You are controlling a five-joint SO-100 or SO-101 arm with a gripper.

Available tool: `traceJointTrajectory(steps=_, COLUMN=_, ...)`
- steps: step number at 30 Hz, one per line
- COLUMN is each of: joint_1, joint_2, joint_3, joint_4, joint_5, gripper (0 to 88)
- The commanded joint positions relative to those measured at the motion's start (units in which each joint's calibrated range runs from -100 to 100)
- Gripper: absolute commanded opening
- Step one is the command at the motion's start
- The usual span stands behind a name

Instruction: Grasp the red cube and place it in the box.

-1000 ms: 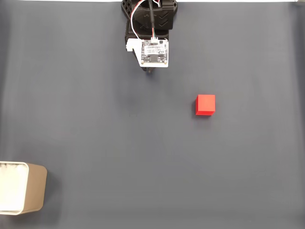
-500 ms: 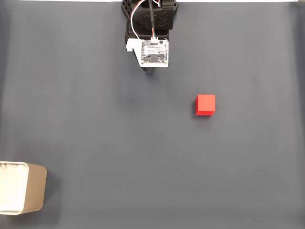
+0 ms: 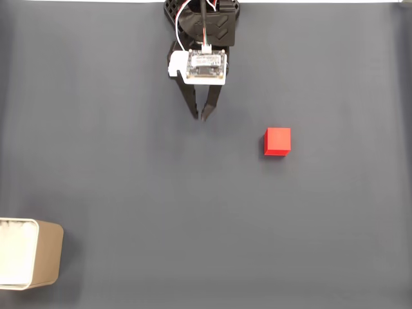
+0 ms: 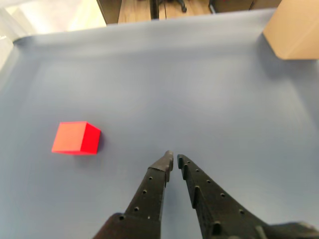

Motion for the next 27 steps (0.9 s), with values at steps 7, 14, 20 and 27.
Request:
traceJointTrajectory(steps=7, joint_1=-0.90, joint_2=10.13, joint_3=-23.66, joint_4=-4.86, joint_5=-0.78, gripper=0.0)
traceJointTrajectory(steps=14, joint_1=-0.75, joint_2=18.11, joint_3=-35.62, joint_4=2.27, joint_5=0.93, gripper=0.0)
traceJointTrajectory(steps=20, joint_1=-0.75, joint_2=25.30, joint_3=-44.47, joint_4=10.64, joint_5=1.61, gripper=0.0)
traceJointTrajectory(steps=27, joint_1=-1.96, joint_2=31.19, joint_3=-50.49, joint_4=17.60, joint_5=2.10, gripper=0.0)
